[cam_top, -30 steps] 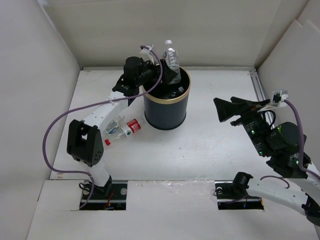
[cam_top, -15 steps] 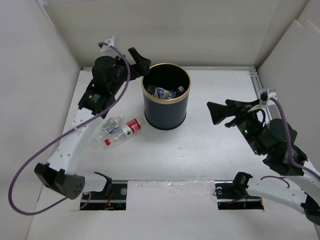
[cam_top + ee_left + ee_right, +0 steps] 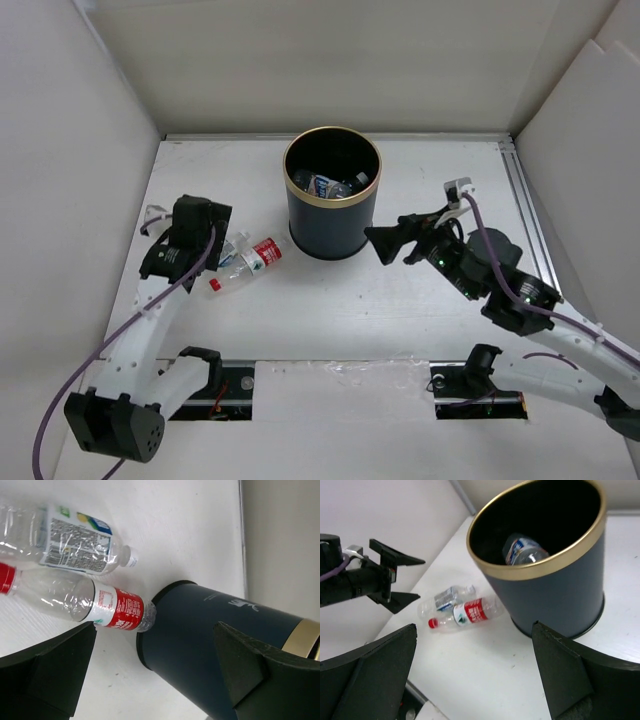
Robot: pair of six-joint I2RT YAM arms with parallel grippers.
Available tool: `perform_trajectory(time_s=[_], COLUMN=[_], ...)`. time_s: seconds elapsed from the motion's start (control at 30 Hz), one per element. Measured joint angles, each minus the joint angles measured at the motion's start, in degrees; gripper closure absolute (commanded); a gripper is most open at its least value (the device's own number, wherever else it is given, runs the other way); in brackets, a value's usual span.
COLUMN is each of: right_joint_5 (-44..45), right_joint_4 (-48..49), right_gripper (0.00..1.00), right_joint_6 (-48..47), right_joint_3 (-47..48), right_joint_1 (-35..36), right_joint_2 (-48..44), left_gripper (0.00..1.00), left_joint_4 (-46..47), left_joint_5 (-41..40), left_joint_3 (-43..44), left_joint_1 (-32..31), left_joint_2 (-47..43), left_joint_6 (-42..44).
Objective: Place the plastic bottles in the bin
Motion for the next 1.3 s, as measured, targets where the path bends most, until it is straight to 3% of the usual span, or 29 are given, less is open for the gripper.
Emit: perform_trajectory(time_s=[0.17,0.4,0.7,1.13,1.3], right_joint_5=[-4.33,-8.83,-12.15,-13.25,-13.92], right_joint_4=[0.83,3.41,4.57,5.53,5.53], right_gripper=[0.00,0.00,0.00,0.00,0.00], right_joint_6=[1.68,2.86,3.19,3.19,3.19], right_joint_3=[-1.97,-2.36,-3.41,-3.74,-3.74], right_joint_1=[0.00,0.00,0.00,0.00,0.00], right_joint_2=[2.27,4.17,5.77,6.27,6.21], left_gripper=[0.00,0.00,0.00,0.00,0.00], left_joint_4=[-0.92,0.83,6.10,15.82,19.02], left_joint_5=[-2.25,-3.19,-3.96,-3.13,-2.62], left_joint_3=[-4.74,-10.62,-13.60,-14.10,-10.47], left_joint_1=[0.55,5.38,12.13,16.15,18.01], left_joint_2=[-3.87,0.07,5.01,21.86,27.80], left_joint_6=[-9.77,-14.93,-15.02,-12.39,-10.10])
